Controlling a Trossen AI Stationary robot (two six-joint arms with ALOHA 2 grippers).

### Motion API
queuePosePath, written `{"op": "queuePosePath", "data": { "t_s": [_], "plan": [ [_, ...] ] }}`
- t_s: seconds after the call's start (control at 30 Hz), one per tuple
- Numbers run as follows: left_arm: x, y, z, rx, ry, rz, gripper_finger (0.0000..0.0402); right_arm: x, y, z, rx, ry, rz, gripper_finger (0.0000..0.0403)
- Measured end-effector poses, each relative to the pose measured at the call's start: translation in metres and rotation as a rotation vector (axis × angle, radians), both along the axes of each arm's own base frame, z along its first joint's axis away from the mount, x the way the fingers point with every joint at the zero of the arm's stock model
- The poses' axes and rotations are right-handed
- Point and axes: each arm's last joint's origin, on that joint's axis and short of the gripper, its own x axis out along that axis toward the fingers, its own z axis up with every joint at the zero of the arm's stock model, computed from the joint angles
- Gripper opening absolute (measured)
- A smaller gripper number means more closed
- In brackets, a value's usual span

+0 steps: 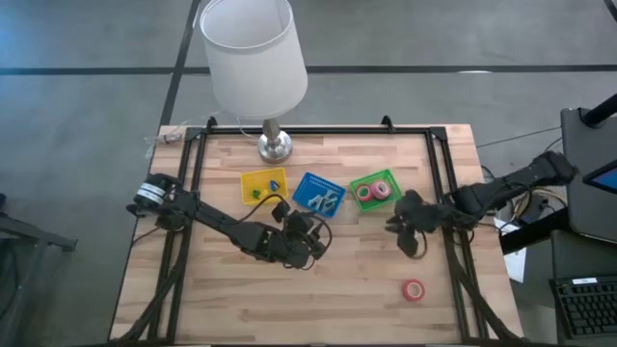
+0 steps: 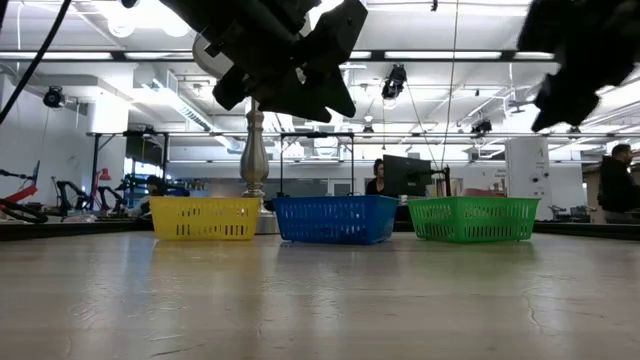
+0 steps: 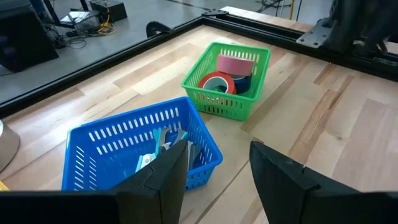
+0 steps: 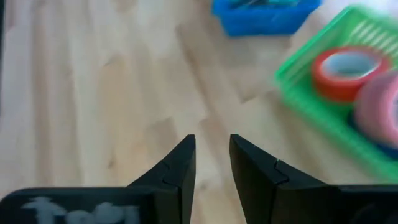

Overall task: Pick and place Stapler, Stapler remover, tape
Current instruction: Put the red tape into the green bin

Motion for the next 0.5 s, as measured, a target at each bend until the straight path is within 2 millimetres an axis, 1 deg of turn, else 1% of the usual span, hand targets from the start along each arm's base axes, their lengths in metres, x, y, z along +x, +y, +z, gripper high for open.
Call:
{"op": "queuePosePath", "data": {
  "t_s": [0.23,0.33,0.5],
  "plan": [
    [0.000,0.000,0.000,0.001,0.000,0.000,0.0177,-0.016,0.035,-0.018,0.093,0.072,0.086,0.0095],
    [0.000,0.001,0.000,0.001,0.001,0.001,0.0177,-0.019,0.052,-0.025,0.117,0.110,0.118,0.0095],
    [0.001,0.002,0.000,0.003,0.003,0.005,0.0177,-0.024,0.082,-0.041,0.112,0.187,0.246,0.0095]
  ]
}}
